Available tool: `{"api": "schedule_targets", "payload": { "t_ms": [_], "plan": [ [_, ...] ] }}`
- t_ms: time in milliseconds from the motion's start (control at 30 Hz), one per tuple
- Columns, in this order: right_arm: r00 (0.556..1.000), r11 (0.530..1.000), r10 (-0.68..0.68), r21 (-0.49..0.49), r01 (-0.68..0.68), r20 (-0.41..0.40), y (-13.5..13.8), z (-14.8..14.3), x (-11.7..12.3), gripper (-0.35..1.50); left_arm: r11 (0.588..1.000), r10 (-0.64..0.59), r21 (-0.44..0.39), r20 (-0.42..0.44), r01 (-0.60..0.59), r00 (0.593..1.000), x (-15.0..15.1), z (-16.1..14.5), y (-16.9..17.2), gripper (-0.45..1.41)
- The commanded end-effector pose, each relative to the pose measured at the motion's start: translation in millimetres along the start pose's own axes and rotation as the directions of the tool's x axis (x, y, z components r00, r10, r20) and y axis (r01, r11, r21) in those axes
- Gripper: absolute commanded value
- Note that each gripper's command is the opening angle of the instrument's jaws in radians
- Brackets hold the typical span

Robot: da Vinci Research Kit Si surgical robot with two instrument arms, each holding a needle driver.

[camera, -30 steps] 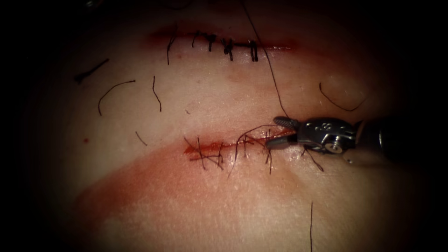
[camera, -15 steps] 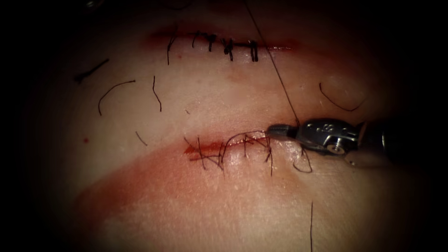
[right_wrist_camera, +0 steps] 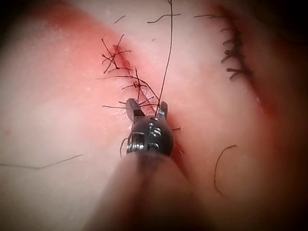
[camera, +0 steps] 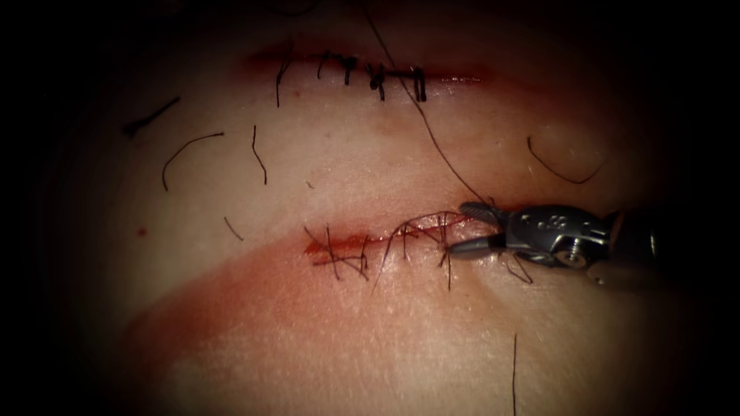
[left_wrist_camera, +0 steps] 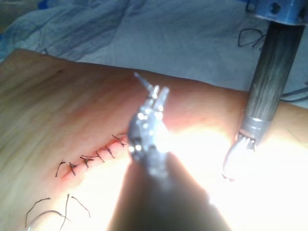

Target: Wound Closure

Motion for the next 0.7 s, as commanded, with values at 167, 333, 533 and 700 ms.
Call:
{"api": "schedule_targets", "payload": {
  "t_ms": [167,333,533,700],
  "plan": [
    [1.000,0.999,-0.008,0.032,0.008,0.001,-1.7,-4.1,-1.4,1.49,1.000,0.005,0.019,0.033,-0.005,0.999,-1.5,-2.6,-0.1,-0.45],
    [1.000,1.000,-0.015,0.028,0.015,0.008,-2.3,-6.9,-2.1,1.49,0.999,0.007,0.045,0.071,-0.010,0.997,-2.7,-5.6,0.2,-0.45],
    [1.000,0.999,-0.020,0.029,0.020,0.010,-3.0,-8.4,-2.5,1.49,0.997,0.004,0.077,0.077,-0.010,0.997,-3.8,-9.0,0.0,-0.45],
    [1.000,1.000,-0.019,0.024,0.019,0.011,-2.9,-8.2,-2.5,1.49,0.995,0.003,0.098,0.078,-0.010,0.997,-4.1,-11.3,0.3,-0.45]
  ]
}}
